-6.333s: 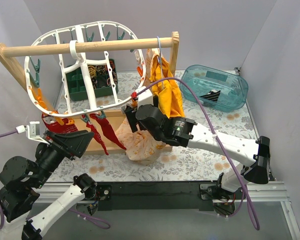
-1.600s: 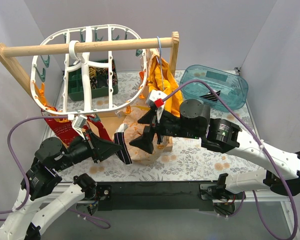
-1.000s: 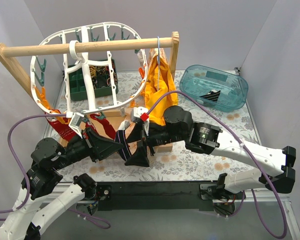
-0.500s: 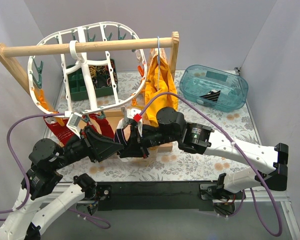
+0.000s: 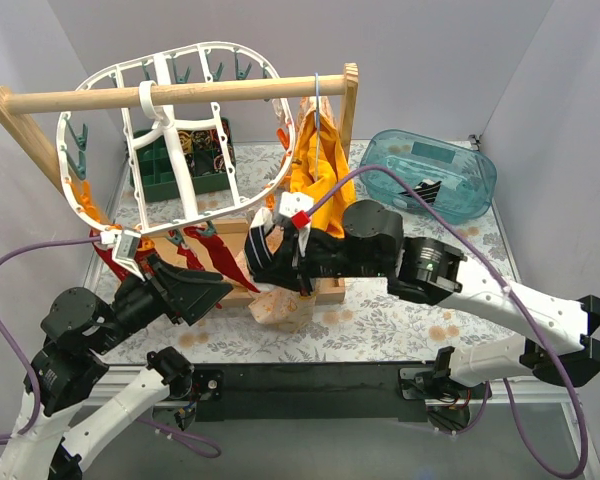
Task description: Remove the socks clipped to the hanger
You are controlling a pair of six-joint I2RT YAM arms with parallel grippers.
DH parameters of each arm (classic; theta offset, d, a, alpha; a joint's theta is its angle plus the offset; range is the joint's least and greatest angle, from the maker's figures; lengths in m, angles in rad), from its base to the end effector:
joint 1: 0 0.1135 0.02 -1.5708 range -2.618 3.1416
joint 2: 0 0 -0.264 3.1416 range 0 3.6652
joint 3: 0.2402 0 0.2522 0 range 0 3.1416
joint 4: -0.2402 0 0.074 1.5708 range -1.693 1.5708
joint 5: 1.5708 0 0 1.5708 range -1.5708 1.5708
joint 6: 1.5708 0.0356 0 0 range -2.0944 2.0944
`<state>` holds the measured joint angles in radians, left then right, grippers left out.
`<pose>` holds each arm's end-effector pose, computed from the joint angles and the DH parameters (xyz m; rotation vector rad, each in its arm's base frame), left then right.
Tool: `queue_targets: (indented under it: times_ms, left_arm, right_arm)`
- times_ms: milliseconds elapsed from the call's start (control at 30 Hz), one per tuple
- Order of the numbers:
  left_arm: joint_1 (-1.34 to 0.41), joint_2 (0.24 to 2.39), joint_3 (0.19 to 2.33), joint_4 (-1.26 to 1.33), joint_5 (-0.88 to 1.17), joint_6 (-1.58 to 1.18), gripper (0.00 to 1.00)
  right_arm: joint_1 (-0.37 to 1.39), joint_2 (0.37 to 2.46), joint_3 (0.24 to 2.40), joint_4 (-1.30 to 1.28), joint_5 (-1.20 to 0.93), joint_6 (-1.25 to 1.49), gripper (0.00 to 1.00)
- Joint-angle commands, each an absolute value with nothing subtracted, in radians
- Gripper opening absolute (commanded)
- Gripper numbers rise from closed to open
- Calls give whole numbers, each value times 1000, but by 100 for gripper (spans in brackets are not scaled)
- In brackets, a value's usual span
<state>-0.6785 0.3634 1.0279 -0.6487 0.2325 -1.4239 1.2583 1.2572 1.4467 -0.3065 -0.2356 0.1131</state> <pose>0.0242 -0.0301 0.4073 -0.4736 1.8199 -1.7550 0.0769 0.2649 0.4570 -1.1537 1.4342 1.1985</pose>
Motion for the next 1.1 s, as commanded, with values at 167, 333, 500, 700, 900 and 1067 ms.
queue_targets:
  times_ms: [167,333,500,700,900,1067]
  left_arm:
    - [-681,379,1031,-724,158,-1397,61]
    - [-681,379,1003,-706,166,-1405,60]
    - [-681,388,996,-695,178,-1408,60]
    - [-681,396,997,-695,179,-1405,60]
    - [-681,384,993,-701,181,-1417,60]
    - [-681,371,1006,-718,179,-1443,59]
  right_arm:
    - [1259,1157,1611,-364,421,-98,1]
    - [1149,1098,1533,-299,708,-137,1]
    - [953,1000,1453,-229,735,-91,1]
    - [651,1015,1349,-235,632,-23,1]
    - [188,1173,1205,-184,122,247,1]
    - [54,1441,1256,-123,-40,342,1]
